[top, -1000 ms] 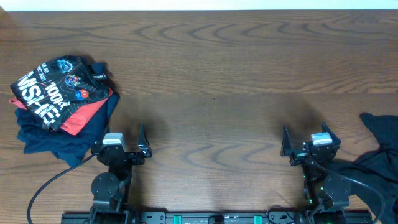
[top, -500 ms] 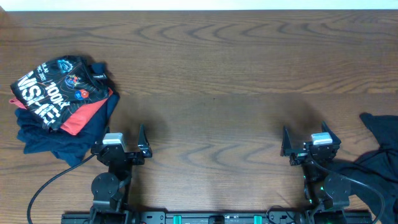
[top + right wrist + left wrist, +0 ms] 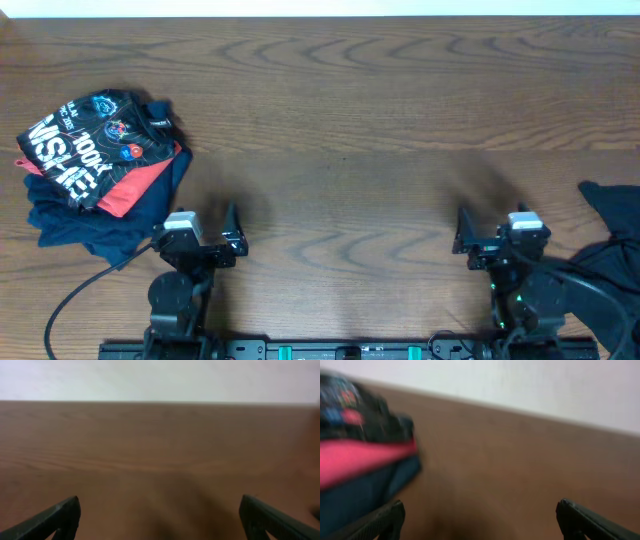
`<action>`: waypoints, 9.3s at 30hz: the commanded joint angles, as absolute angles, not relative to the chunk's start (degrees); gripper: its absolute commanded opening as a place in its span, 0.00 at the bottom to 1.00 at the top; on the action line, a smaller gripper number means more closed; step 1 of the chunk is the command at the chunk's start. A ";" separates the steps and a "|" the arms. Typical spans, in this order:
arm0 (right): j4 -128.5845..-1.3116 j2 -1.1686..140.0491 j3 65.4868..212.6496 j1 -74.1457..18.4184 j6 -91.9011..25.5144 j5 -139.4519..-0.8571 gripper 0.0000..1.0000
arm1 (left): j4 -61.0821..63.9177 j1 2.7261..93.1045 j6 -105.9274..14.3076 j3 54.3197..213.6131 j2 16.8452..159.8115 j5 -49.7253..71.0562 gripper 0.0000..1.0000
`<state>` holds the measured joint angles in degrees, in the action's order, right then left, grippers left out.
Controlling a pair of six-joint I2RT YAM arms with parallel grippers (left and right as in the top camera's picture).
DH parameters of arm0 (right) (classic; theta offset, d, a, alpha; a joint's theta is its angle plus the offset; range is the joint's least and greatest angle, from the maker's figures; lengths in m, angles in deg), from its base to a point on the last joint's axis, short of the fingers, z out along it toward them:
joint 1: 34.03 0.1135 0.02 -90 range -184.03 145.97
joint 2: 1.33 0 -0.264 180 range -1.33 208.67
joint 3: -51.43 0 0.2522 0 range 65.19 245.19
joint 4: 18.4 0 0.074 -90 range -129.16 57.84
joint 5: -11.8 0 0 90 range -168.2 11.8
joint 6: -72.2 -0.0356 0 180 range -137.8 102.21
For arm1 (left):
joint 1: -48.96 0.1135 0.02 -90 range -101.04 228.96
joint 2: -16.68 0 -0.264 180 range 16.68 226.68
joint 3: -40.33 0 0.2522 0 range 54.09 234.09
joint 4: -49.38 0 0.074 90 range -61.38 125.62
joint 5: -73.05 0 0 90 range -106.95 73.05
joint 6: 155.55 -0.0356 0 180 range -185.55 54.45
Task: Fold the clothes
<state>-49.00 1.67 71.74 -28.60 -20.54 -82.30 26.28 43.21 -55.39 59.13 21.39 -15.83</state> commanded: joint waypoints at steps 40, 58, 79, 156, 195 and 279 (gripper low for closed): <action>-72.59 82.50 98.71 -43.87 -59.12 -96.22 0.05 | -3.53 43.49 -54.06 95.41 69.41 -11.39 0.98; -42.18 82.52 113.88 -24.12 -18.90 -35.89 0.40 | -0.54 43.49 -54.04 95.41 69.41 -11.37 0.98; -54.36 80.71 113.86 -53.23 -40.91 -90.82 0.63 | -0.32 43.49 -54.04 95.41 69.41 -11.34 0.98; -54.21 61.23 154.77 -38.89 -33.24 -61.64 0.01 | 15.00 41.87 -54.00 95.41 80.34 20.15 0.98; -59.82 61.56 154.77 -38.89 -31.84 -54.10 0.01 | 55.70 11.32 -38.04 103.15 116.29 9.46 0.98; -82.73 68.47 154.77 -48.38 -32.32 -77.23 0.01 | 12.53 32.34 -53.82 114.67 76.56 -1.27 0.06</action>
<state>-81.22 70.92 154.25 -45.16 -33.65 -63.89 16.97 30.46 -50.10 114.34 80.49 3.34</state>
